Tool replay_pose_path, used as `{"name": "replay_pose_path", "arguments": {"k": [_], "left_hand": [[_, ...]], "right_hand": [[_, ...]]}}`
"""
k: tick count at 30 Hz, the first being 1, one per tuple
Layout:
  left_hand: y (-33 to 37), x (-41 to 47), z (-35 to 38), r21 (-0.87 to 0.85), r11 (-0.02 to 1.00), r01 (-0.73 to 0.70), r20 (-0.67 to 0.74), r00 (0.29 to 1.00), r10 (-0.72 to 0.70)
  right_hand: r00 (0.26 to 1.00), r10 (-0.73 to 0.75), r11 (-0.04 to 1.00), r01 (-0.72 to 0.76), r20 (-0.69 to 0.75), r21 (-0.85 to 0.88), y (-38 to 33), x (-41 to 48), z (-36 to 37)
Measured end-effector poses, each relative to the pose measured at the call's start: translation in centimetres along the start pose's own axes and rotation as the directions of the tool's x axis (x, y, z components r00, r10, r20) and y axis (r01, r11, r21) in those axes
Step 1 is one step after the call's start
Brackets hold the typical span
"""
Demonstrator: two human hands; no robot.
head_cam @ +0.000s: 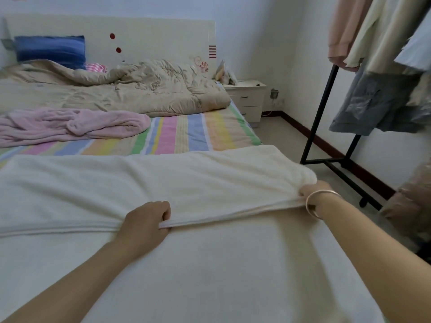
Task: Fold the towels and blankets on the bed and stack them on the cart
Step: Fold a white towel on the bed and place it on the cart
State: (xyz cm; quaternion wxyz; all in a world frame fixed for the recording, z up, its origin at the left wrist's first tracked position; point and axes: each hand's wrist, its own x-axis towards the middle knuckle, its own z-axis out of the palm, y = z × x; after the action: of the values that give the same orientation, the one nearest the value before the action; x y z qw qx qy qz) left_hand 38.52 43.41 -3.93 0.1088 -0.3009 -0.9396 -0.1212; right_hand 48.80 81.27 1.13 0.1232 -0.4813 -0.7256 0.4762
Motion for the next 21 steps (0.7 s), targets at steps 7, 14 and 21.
{"name": "replay_pose_path", "arguments": {"k": [7, 14, 21], "left_hand": [[0.1, 4.5, 0.2, -0.336, 0.939, 0.070, 0.116, 0.993, -0.033], [4.1, 11.8, 4.3, -0.238, 0.971, 0.032, -0.057, 0.997, -0.046], [5.3, 18.5, 7.9, -0.087, 0.995, 0.042, 0.010, 0.999, -0.041]], "right_hand": [[0.964, 0.121, 0.972, -0.164, 0.239, 0.169, 0.7, 4.5, -0.2], [0.896, 0.053, 0.991, -0.102, 0.440, 0.088, -3.8, 9.4, 1.1], [0.917, 0.002, 1.000, -0.007, 0.400, 0.012, -8.9, 16.1, 6.0]]}}
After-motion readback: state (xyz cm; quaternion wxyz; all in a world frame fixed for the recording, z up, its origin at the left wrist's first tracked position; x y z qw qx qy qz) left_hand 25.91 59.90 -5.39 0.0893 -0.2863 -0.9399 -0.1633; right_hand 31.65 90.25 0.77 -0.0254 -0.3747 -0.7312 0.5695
